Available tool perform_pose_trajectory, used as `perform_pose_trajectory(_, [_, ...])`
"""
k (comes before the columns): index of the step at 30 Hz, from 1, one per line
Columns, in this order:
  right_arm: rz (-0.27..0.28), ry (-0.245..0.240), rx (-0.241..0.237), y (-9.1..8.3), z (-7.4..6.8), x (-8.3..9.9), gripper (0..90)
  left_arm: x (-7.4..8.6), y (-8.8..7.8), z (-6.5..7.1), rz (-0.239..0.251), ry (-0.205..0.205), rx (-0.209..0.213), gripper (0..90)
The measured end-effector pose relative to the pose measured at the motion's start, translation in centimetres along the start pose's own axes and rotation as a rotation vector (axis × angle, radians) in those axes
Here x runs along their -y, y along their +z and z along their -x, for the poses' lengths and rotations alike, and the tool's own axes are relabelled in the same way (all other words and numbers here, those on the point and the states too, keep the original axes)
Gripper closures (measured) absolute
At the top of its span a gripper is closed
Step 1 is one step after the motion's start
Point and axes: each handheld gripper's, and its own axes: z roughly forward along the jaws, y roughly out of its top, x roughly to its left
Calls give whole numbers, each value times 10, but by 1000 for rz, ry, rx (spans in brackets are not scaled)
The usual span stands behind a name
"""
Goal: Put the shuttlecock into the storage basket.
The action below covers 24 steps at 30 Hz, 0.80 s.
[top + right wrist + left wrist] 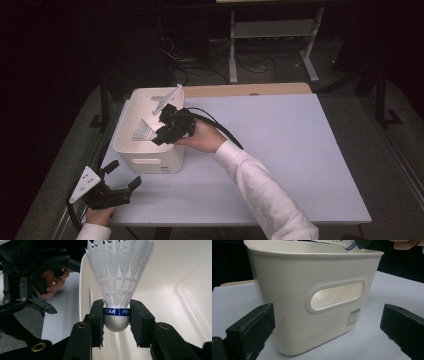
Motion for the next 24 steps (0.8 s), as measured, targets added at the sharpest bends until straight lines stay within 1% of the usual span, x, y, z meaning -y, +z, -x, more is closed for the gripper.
perform_pose_trajectory(1, [0,-1,4,0,0,0,626,0,0,0,0,2,1,0])
perform_pose_trajectory(3, [7,7,-8,0,1,1,511,0,0,0,1,4,0,0])
perform_pose_trajectory(5, [11,10,-15,-1,3,1,473,0,0,0,1,2,-1,0])
perform_pose_trajectory(7, [17,16,8,-1,3,1,420,0,0,0,1,-1,-2,0])
perform_pose_trajectory(8, [21,19,16,-3,4,2,410,0,0,0,1,-1,-1,0])
perform_pose_trajectory(9, [24,29,16,-4,4,2,386,0,0,0,-1,3,-1,0])
perform_pose_trajectory(11, [36,37,36,-7,5,2,310,0,0,0,0,2,1,0])
perform_pose_trajectory(12, [44,47,37,-9,5,2,273,0,0,0,0,4,0,0])
perform_pose_trajectory(13, [59,38,41,-10,7,3,233,0,0,0,0,4,0,0])
perform_pose_trajectory(16, [77,55,34,-16,8,4,148,0,0,0,-2,3,-1,0])
perform_pose_trajectory(19, [92,44,44,-21,9,5,116,0,0,0,-4,-3,-3,0])
perform_pose_trajectory(20, [97,59,55,-22,8,5,93,0,0,0,-5,-2,-4,0])
perform_pose_trajectory(21, [95,62,61,-23,8,5,70,0,0,0,-5,-1,-4,0])
perform_pose_trajectory(22, [91,46,70,-24,9,6,57,0,0,0,-8,2,-4,0])
perform_pose_trajectory(24, [97,62,83,-26,8,7,17,0,0,0,-6,0,-4,0])
